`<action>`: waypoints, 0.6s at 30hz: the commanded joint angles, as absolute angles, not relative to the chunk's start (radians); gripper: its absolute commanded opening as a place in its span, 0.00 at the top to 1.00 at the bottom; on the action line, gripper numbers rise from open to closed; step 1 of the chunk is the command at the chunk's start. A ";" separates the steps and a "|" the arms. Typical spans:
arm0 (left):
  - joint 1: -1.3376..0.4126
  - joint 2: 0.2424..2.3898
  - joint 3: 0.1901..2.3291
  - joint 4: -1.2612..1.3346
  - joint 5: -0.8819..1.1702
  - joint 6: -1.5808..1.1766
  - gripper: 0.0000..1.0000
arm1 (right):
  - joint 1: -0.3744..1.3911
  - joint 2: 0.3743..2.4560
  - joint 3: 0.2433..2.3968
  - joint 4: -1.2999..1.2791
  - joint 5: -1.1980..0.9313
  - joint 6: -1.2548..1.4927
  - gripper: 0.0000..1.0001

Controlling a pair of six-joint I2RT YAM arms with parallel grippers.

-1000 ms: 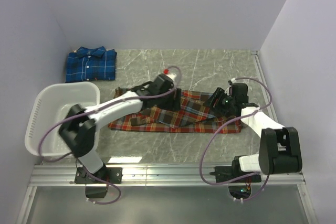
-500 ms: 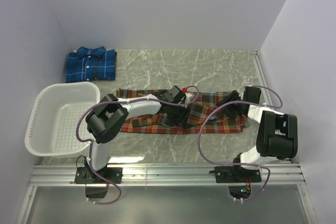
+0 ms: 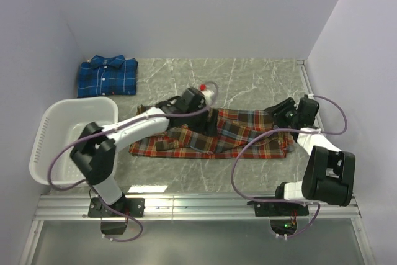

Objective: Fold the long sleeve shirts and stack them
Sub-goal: Fold the shirt

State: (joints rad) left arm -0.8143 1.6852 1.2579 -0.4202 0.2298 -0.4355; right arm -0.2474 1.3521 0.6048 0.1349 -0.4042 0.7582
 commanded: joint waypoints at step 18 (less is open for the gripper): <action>-0.353 1.818 1.124 -0.333 0.176 -0.712 0.34 | -0.362 1.740 0.862 0.114 -0.344 0.789 0.46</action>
